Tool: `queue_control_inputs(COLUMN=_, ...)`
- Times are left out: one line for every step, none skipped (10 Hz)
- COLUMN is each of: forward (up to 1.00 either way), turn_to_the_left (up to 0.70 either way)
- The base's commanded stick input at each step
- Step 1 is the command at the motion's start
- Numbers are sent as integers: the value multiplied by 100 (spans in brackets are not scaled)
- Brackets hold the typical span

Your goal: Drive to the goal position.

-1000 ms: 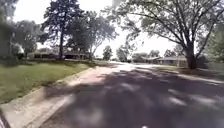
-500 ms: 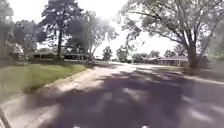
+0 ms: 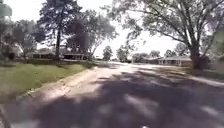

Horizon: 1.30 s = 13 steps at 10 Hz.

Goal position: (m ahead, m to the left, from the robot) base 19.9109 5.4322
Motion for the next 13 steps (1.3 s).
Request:
queue_control_inputs(forward=100, turn_to_the_left=0)
queue_control_inputs(forward=100, turn_to_the_left=0)
queue_control_inputs(forward=100, turn_to_the_left=0)
queue_control_inputs(forward=100, turn_to_the_left=0)
queue_control_inputs(forward=100, turn_to_the_left=0)
queue_control_inputs(forward=100, turn_to_the_left=0)
queue_control_inputs(forward=100, turn_to_the_left=0)
queue_control_inputs(forward=100, turn_to_the_left=0)
queue_control_inputs(forward=100, turn_to_the_left=0)
queue_control_inputs(forward=100, turn_to_the_left=0)
queue_control_inputs(forward=100, turn_to_the_left=0)
queue_control_inputs(forward=100, turn_to_the_left=0)
queue_control_inputs(forward=100, turn_to_the_left=0)
